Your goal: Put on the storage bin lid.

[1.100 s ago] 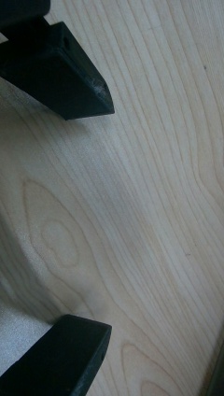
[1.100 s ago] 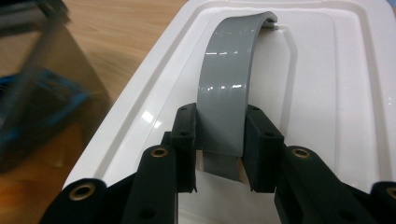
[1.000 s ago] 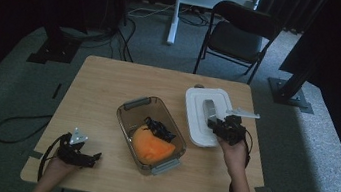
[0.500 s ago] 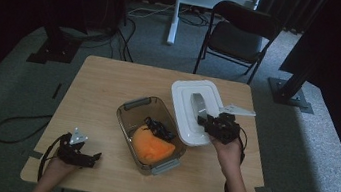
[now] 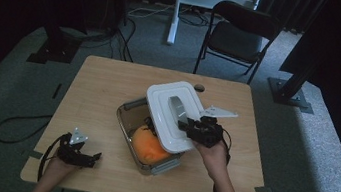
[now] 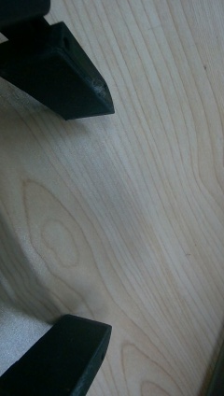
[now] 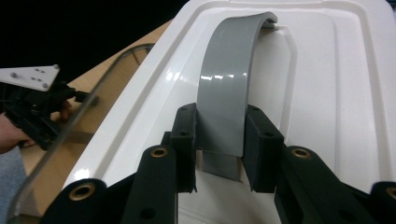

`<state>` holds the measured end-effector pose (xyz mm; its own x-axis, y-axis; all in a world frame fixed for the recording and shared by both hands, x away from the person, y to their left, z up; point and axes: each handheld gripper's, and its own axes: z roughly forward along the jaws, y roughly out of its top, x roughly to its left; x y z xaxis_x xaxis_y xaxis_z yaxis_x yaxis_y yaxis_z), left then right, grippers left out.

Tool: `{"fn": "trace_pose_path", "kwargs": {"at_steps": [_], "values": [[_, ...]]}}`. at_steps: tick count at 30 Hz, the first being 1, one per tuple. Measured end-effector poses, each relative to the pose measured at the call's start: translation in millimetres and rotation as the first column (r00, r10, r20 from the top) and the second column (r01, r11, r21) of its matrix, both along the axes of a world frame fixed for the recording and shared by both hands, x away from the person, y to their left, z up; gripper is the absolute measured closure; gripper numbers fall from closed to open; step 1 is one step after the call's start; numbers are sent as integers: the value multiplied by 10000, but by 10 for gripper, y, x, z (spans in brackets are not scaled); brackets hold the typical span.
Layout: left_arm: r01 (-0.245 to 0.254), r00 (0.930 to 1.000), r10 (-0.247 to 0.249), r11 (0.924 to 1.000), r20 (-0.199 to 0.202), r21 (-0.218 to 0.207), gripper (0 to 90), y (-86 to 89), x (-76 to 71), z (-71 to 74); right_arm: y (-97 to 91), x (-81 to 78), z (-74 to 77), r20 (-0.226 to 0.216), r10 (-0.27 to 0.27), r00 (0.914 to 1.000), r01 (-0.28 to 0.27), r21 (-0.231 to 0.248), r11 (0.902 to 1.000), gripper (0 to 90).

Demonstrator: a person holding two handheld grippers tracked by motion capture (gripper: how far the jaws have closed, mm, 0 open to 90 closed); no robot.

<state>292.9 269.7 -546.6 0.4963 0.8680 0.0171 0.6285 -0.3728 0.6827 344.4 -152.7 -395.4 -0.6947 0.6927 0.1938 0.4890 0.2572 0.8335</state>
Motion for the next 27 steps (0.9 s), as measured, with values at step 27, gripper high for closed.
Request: {"fn": "trace_pose_path", "kwargs": {"at_steps": [27], "values": [[-32, 10000, 32, 10000, -11, -49, 2, -4, -2, -1, 503, -161, -133, -631, 1748, 9826, -1775, -403, 9833, 685]]}}
